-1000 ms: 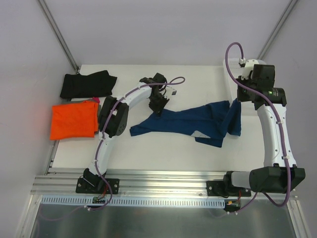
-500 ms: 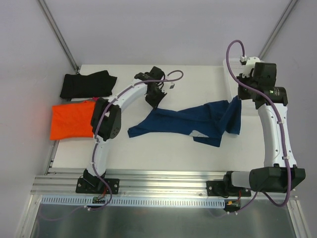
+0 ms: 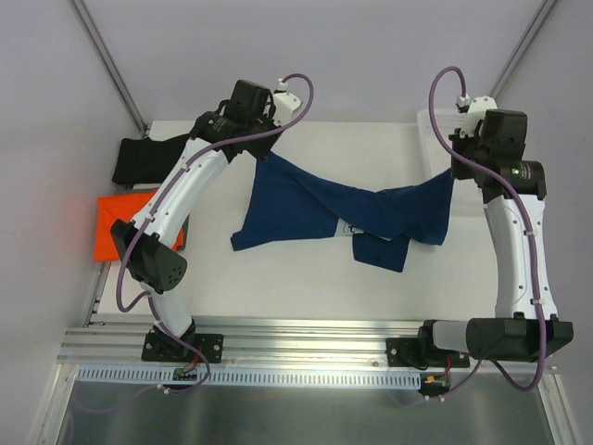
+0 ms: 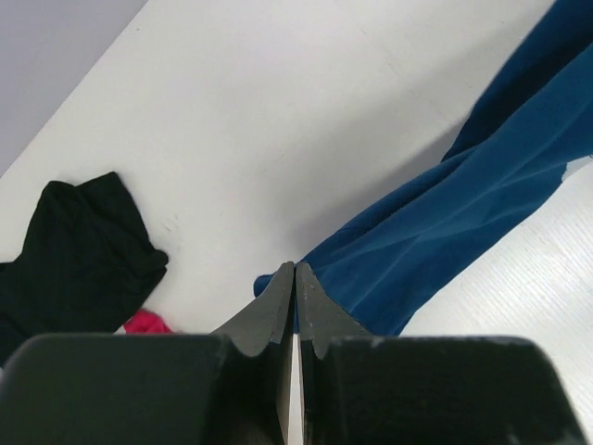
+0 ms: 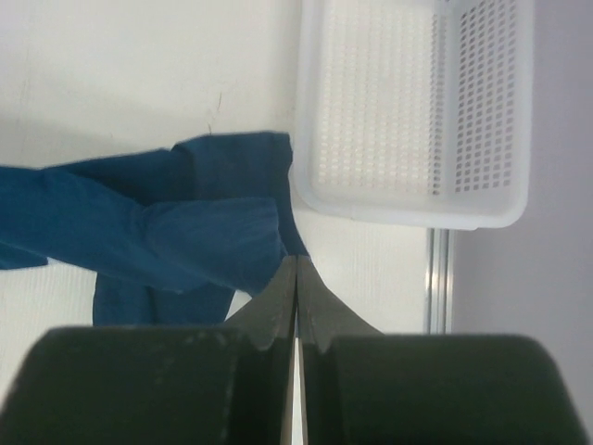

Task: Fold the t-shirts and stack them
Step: Flatten the tshirt out

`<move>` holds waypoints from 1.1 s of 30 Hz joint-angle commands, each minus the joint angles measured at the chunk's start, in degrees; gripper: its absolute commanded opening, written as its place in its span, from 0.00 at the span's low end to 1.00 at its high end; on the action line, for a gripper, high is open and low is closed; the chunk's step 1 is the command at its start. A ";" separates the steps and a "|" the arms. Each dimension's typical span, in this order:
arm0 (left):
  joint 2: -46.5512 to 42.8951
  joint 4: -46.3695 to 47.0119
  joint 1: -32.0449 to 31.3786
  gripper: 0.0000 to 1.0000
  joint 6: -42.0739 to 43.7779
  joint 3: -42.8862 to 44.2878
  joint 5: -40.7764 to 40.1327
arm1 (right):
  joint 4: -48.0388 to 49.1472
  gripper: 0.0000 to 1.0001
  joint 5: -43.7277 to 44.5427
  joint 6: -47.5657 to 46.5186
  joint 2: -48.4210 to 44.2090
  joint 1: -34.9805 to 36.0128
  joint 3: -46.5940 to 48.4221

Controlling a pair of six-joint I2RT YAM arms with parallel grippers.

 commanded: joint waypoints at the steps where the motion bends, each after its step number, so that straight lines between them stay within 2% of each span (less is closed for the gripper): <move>1: -2.49 -0.96 -0.10 0.00 -0.35 2.37 -5.99 | 3.22 0.01 3.13 -0.70 -3.76 -0.85 5.28; 7: -11.54 4.66 -2.55 0.00 2.46 0.36 -12.42 | 3.13 0.01 7.26 -0.96 -6.05 -1.64 13.60; 12: -16.38 7.12 -2.73 0.00 7.29 4.65 -16.91 | 3.31 0.01 11.12 -2.98 -7.54 -2.08 21.45; 16: -20.60 8.79 -2.73 0.00 10.72 7.56 -16.91 | 6.20 0.00 12.89 -4.39 -11.32 -2.08 23.30; 26: -35.09 12.66 -2.73 0.00 18.80 2.47 -13.14 | 14.45 0.00 16.41 -13.52 -20.02 -2.08 28.31; 33: -37.13 15.29 -2.65 0.00 21.27 3.69 -13.30 | 21.23 0.00 21.15 -23.46 -18.71 -1.82 34.37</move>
